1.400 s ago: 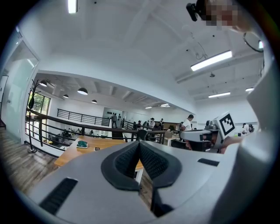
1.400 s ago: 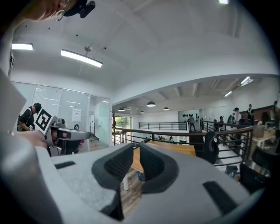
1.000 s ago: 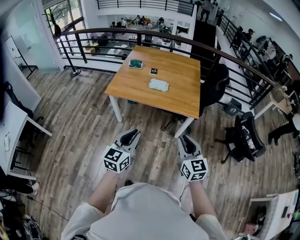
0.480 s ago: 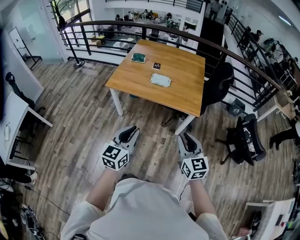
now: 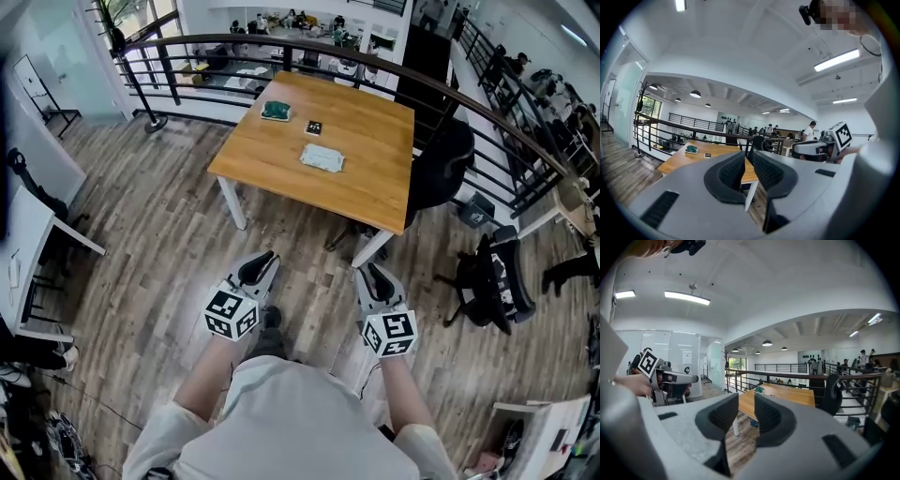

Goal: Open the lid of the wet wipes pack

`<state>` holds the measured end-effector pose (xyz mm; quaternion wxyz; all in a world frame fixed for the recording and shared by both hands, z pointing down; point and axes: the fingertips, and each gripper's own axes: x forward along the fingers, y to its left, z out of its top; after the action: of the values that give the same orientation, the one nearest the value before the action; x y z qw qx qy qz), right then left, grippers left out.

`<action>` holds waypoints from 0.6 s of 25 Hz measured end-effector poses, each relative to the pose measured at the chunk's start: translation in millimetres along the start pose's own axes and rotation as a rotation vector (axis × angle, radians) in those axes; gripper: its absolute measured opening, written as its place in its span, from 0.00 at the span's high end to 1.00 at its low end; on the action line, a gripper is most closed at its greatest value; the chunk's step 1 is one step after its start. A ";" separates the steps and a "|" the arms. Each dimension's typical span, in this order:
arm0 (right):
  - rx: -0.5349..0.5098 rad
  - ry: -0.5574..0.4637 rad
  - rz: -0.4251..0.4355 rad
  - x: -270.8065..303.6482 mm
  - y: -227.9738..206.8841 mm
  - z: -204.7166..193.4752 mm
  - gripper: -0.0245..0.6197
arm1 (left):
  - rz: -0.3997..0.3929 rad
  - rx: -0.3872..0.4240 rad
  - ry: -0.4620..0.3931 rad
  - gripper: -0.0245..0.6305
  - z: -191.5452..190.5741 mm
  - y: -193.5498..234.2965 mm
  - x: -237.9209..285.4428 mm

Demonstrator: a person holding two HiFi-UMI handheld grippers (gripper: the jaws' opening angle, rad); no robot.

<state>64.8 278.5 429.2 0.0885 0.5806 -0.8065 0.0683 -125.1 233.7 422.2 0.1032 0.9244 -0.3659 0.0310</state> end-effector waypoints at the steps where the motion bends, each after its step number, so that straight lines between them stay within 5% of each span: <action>1: 0.001 0.003 -0.004 6.7 -2.3 0.9 0.82 | -0.004 -0.003 0.001 0.89 0.8 5.5 5.8; 15: 0.030 0.017 -0.086 146.3 -38.2 38.2 0.82 | -0.098 0.010 0.026 0.89 39.2 121.7 108.9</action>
<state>53.3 123.0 424.8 0.0896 0.6155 -0.7787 0.0816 -129.3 65.9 418.9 0.1049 0.9413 -0.3185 0.0398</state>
